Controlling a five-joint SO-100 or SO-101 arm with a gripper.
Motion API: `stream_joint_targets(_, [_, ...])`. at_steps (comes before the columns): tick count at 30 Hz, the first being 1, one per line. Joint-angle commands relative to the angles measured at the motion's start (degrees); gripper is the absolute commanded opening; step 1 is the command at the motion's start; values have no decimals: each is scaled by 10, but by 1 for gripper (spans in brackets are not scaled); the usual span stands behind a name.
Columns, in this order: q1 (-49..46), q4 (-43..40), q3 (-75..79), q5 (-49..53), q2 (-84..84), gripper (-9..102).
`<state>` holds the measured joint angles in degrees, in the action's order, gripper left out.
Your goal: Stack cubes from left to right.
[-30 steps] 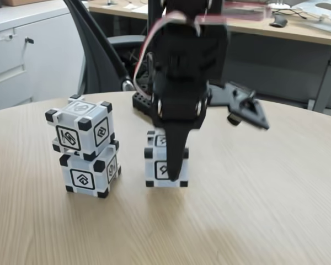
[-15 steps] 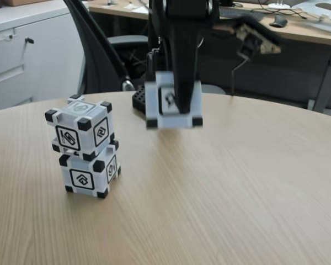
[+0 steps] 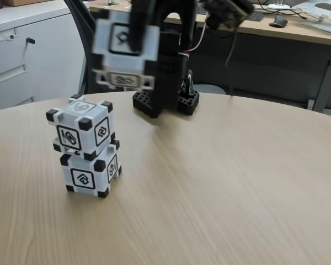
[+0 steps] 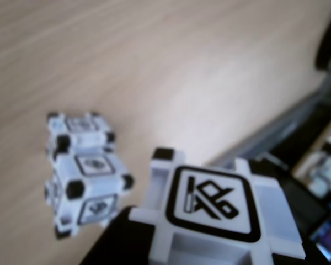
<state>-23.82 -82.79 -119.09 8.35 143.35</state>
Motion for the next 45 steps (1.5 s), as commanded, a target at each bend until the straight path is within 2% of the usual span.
stream_joint_targets(1, [-38,1,14,24,15,0])
stream_joint_targets(10, [-128,1,11,56,2,0])
stream_joint_targets(21, [-134,-1,4,62,-61,0])
stream_joint_targets(29, [-134,-62,11,69,-120,0])
stream_joint_targets(36, [-134,-66,12,73,-156,0])
stream_joint_targets(42, [-133,-66,10,84,-156,24])
stream_joint_targets(45, [-127,-66,9,91,-156,28])
